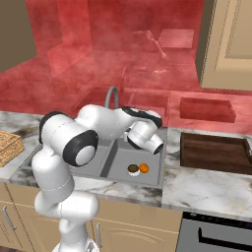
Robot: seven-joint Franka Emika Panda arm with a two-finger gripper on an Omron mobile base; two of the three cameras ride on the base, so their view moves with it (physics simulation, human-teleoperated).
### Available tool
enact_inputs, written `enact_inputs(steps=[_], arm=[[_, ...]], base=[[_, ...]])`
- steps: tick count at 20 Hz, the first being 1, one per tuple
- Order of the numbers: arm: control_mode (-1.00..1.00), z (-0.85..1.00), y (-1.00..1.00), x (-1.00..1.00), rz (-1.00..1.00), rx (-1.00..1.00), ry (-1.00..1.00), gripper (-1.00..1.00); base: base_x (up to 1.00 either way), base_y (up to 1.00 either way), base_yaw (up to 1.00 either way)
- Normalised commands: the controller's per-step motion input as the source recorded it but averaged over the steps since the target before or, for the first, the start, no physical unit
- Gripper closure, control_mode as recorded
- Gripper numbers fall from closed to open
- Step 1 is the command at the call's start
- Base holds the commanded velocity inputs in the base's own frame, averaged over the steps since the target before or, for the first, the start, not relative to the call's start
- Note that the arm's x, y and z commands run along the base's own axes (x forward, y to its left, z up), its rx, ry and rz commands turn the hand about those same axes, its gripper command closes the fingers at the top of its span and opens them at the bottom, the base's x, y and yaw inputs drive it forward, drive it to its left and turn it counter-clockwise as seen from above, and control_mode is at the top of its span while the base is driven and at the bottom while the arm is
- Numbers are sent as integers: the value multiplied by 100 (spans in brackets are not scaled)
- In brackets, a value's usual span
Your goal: Pick up all produce items and place them in the sink. Turn on the sink faucet to wash them. Then turn the sink off and put them in the tray.
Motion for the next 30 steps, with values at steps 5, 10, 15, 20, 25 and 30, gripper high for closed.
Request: enact_inputs(steps=[5, 10, 15, 20, 25, 30], arm=[[-100, -6, 10, 11, 0, 17, 13, -100], [-100, 0, 6, 7, 0, 5, 9, -100], [-100, 0, 21, 43, 3, 0, 4, -100], [-100, -8, 7, 63, 5, 0, 2, -100], [-100, -30, 0, 51, 10, 0, 0, -100], [-100, -24, -2, 43, 13, 0, 0, -100]], base=[[0, 0, 0], [0, 0, 0], [0, 0, 0], [0, 0, 0], [0, 0, 0], [0, 0, 0]])
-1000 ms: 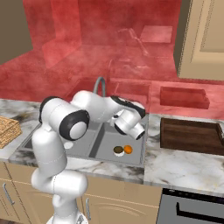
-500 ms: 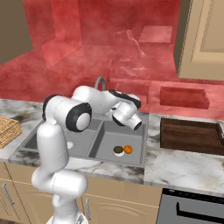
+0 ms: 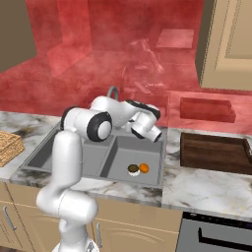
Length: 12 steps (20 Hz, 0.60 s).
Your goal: Pick up all produce items and place them in the sink. Turn on the sink faucet to wash them. Then turn the sink off and put them in the tray.
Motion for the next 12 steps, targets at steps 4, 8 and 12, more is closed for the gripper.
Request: enact_inputs(steps=[4, 8, 12], arm=[[-100, -3, -4, 39, 13, 0, 0, -100], [-100, -1, -6, 16, 6, 0, 0, -100], [-100, -8, 0, 14, 0, 0, 1, -100]], base=[[0, 0, 0], [0, 0, 0], [0, 0, 0]])
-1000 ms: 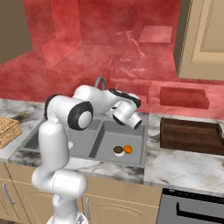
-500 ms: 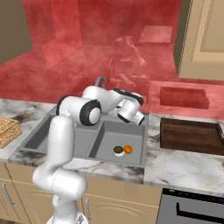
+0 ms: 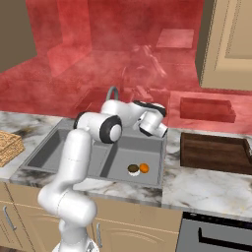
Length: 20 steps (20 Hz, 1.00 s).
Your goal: Pick up all produce items and place them in the sink. Turn on the sink faucet to wash them. Then turn the sink off and put them in the tray.
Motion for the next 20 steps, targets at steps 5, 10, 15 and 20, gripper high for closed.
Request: enact_inputs(steps=[5, 10, 15, 20], arm=[[-100, -4, 10, 18, 0, 0, 2, -100], [-100, 0, 5, 21, 0, 0, 3, -100], [-100, -7, 0, 21, 0, 0, 6, -100], [-100, -1, 0, 9, -6, 0, 2, -100]], base=[[0, 0, 0], [0, 0, 0], [0, 0, 0], [0, 0, 0]])
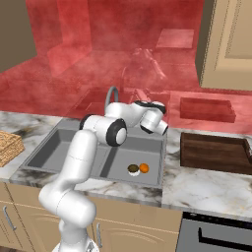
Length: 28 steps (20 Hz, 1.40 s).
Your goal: Pick up all produce items and place them in the sink. Turn on the sink faucet to wash them. Then turn the sink off and put them in the tray.
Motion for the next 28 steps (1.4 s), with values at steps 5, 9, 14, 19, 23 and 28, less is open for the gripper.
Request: enact_inputs(steps=[5, 9, 14, 19, 23, 28], arm=[[-100, -12, 0, 14, -12, -2, 3, -100], [-100, -20, 3, 22, -10, -4, 2, -100], [-100, -4, 2, 29, -6, -2, 1, 100], [-100, 0, -1, 17, 0, 0, 1, 100], [-100, 0, -31, 1, -2, 7, 11, 100], [-100, -6, -67, 7, -5, 8, 20, 100]], base=[[0, 0, 0], [0, 0, 0], [0, 0, 0], [0, 0, 0], [0, 0, 0], [0, 0, 0]])
